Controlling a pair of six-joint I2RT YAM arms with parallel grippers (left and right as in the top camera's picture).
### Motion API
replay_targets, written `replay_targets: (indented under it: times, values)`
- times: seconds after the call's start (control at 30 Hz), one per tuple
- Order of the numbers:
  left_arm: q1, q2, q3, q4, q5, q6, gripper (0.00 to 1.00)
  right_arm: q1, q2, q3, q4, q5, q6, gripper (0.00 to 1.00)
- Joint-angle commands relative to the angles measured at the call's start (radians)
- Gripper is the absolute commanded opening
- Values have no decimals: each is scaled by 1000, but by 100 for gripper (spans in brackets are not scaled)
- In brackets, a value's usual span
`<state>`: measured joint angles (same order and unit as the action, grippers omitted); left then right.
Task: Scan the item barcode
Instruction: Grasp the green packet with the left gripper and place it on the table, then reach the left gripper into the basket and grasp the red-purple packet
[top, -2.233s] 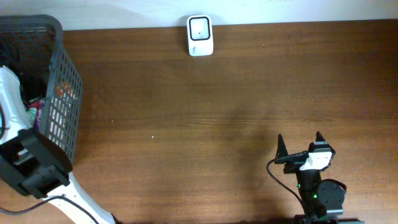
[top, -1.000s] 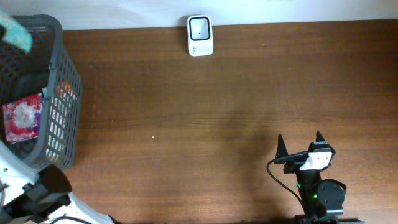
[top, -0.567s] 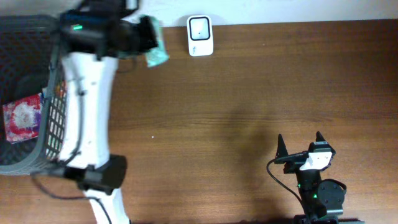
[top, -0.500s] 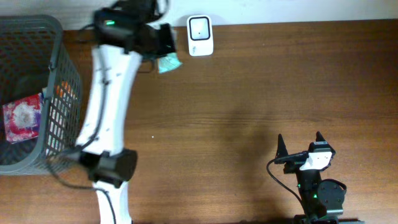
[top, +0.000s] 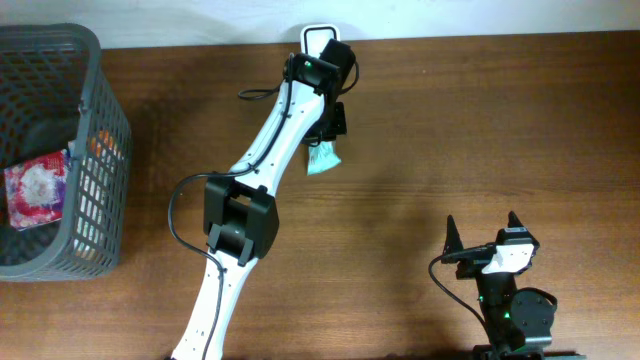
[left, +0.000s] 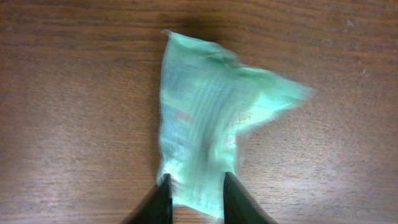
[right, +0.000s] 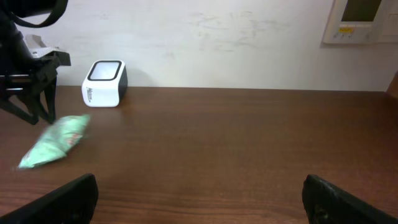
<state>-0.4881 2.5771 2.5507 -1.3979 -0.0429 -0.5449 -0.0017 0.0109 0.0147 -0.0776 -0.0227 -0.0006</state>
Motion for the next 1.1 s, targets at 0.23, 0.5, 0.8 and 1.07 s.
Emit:
replay_targets:
  times: [0.23,0.5,0.8,1.07]
  values:
    - [72,3,418,-252,-5,54,72,8,-7,-9,-1,9,-2,99]
    - [342,-322,587,-287,62,158,86,8,-7,-9,-1,9,-2,99]
    - [644,-492,587,-290,111,158,5,8,-7,-9,-1,9,-2,99]
    - [655,-492,587,-290,-13,158,99,8,-7,-9,-1,9,-2,99]
